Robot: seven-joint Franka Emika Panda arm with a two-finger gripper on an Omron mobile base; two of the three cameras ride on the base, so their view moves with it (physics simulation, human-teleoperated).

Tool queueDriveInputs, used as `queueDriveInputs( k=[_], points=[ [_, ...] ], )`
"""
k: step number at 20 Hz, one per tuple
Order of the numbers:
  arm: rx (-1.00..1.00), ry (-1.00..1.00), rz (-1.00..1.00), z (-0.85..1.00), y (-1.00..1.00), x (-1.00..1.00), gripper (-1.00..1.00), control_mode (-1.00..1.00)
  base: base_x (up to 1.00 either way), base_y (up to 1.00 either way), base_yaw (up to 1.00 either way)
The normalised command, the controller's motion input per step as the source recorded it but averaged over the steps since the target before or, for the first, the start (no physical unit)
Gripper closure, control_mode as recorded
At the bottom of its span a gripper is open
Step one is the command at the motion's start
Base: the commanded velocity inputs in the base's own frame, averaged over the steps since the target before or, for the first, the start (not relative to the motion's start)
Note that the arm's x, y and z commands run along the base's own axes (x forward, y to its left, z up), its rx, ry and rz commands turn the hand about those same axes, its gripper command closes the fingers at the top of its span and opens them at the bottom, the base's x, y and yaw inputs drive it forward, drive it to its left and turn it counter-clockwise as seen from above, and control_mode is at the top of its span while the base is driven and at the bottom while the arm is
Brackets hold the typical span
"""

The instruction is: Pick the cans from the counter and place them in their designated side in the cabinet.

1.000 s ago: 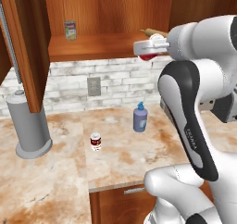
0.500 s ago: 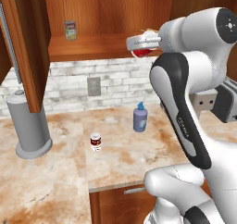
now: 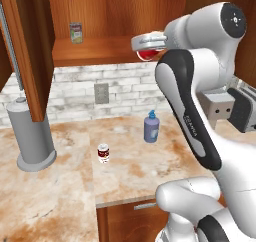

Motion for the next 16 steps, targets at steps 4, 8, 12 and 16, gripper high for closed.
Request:
queueDriveInputs(
  k=[4, 8, 12, 16],
  points=[
    [0.00, 0.04, 0.00, 0.00, 0.09, 0.23, 1.00, -1.00, 0.00, 0.00, 0.00],
    [0.00, 0.03, 0.00, 0.00, 0.09, 0.22, 1.00, -1.00, 0.00, 0.00, 0.00],
    [0.00, 0.02, 0.00, 0.00, 0.09, 0.21, 1.00, -1.00, 0.00, 0.00, 0.00],
    [0.00, 0.02, 0.00, 0.00, 0.11, 0.19, 1.00, -1.00, 0.00, 0.00, 0.00]
  ],
)
